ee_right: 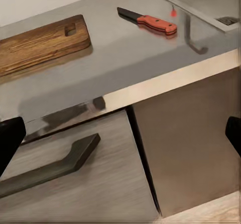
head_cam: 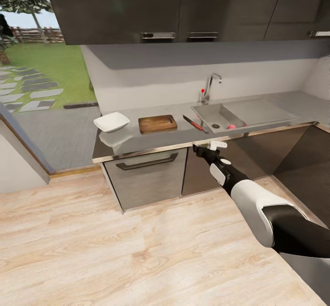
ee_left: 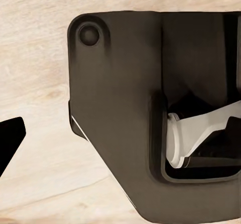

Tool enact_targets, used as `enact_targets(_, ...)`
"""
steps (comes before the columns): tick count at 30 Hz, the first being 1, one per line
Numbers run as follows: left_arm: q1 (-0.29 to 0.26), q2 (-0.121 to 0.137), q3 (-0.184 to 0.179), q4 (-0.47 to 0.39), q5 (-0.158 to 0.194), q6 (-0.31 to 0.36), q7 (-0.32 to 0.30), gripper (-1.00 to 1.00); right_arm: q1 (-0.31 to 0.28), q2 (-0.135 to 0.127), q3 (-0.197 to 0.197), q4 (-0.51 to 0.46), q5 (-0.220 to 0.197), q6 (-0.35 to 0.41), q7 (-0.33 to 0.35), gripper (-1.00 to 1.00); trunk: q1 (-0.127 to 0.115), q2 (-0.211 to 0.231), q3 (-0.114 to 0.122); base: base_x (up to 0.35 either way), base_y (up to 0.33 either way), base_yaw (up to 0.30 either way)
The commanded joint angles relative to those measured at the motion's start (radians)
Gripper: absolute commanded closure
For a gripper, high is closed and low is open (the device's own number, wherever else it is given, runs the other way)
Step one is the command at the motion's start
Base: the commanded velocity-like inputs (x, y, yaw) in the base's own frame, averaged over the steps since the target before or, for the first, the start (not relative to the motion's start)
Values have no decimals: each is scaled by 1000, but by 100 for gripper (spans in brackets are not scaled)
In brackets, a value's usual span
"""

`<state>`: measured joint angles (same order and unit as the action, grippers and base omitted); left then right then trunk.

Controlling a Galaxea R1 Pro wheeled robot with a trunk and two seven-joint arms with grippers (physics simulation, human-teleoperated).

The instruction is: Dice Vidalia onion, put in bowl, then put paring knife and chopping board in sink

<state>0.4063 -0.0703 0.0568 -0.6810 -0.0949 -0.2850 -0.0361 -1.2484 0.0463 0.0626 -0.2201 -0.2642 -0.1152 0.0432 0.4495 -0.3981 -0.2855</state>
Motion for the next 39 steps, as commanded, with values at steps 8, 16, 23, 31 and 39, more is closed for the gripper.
enact_targets(8,0,-2,6,-5,-9,-2,-4,-100,61,0,8,2,-10,-97,3,-100,1,-2,-2,-11,-6,0)
enact_targets(16,0,-2,6,-11,-9,-2,-4,-100,111,1,8,-2,-10,-183,3,-100,1,-2,-2,0,0,0)
enact_targets(23,0,-2,6,-8,-9,-2,-4,-100,119,0,8,-5,-10,-227,4,-100,1,-2,-2,0,0,0)
enact_targets(31,0,-1,6,-5,-9,-2,-4,-100,175,0,8,-7,-10,-289,4,-100,1,-2,-2,0,0,0)
enact_targets(39,0,-1,6,-4,-9,-2,-4,-100,208,-4,8,-25,-9,-305,4,-100,1,-2,-2,0,0,0)
